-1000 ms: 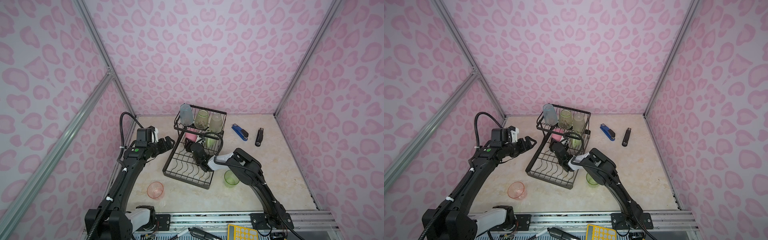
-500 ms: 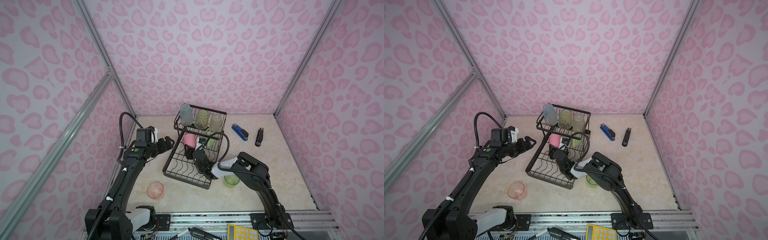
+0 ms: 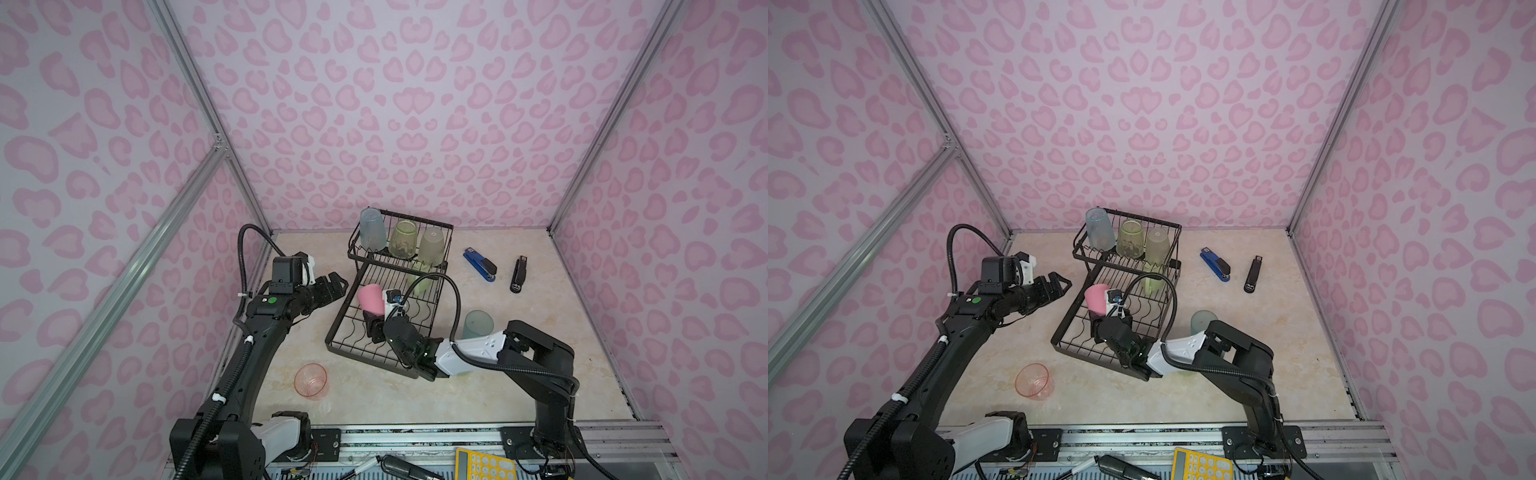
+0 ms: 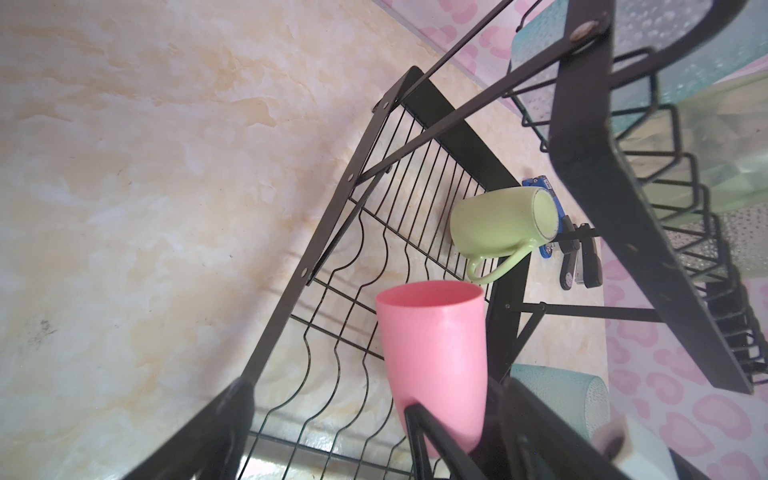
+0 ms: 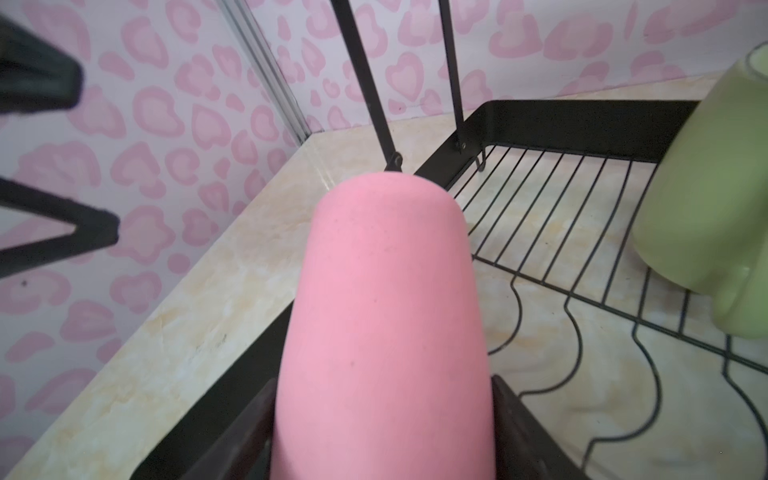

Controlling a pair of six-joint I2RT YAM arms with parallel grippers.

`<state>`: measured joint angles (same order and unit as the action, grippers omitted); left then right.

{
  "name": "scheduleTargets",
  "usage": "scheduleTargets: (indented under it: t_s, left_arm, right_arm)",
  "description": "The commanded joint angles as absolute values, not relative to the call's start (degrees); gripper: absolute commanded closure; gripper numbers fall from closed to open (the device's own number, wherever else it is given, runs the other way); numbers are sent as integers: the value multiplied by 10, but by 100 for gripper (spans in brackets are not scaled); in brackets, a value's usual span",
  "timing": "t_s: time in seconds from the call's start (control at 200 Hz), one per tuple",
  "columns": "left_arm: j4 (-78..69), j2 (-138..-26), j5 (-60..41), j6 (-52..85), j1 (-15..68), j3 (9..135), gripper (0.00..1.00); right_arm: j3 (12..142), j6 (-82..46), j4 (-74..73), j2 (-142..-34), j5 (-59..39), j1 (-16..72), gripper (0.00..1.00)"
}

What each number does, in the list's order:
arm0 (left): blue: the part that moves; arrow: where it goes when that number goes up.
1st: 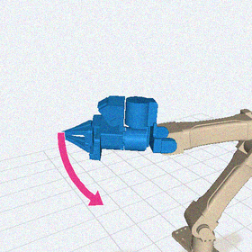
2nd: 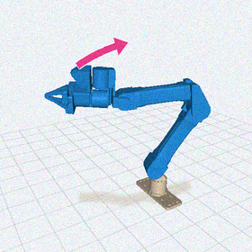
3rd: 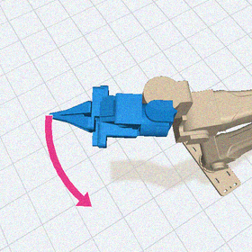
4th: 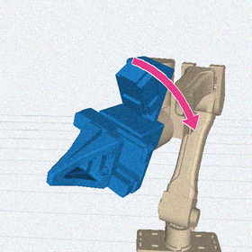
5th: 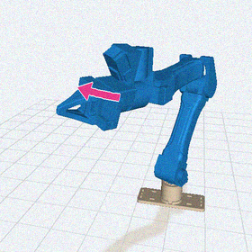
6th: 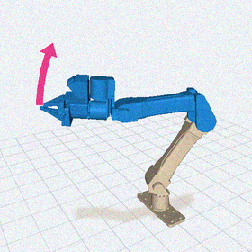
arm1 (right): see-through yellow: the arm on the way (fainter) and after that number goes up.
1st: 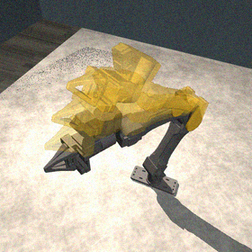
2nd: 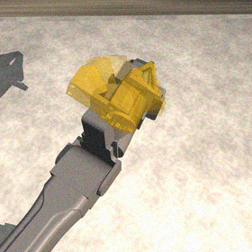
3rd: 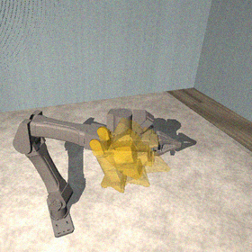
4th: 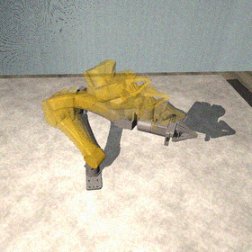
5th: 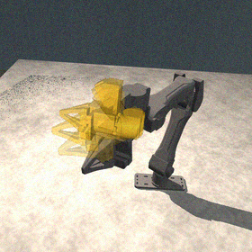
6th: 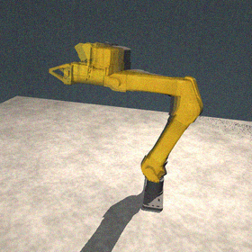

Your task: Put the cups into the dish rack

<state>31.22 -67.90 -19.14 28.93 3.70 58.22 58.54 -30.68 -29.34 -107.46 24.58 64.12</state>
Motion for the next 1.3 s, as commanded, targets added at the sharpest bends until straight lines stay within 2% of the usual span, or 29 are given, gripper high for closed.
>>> scheduleTargets:
  t_s: [0.0,0.155,0.29,0.53,0.635,0.82,1.295]
  left_arm:
    - [300,-672,-188,287,37,581,6]
    - [300,-672,-191,289,37,582,6]
    - [299,-670,-192,288,37,581,6]
    - [300,-667,-191,289,36,582,6]
    - [300,-668,-194,289,36,581,6]
    - [300,-668,-190,288,36,582,6]
    - [299,-673,-192,289,33,582,6]
  right_arm:
    - [597,-297,-98,-1038,229,642,41]
    - [652,-289,136,-978,181,642,42]
    - [737,-261,338,-968,148,642,42]
    - [801,-202,536,-980,69,640,41]
    - [816,-170,588,-988,27,623,41]
    - [870,-116,671,-1028,12,608,41]
    - [950,-55,722,-1106,10,573,40]
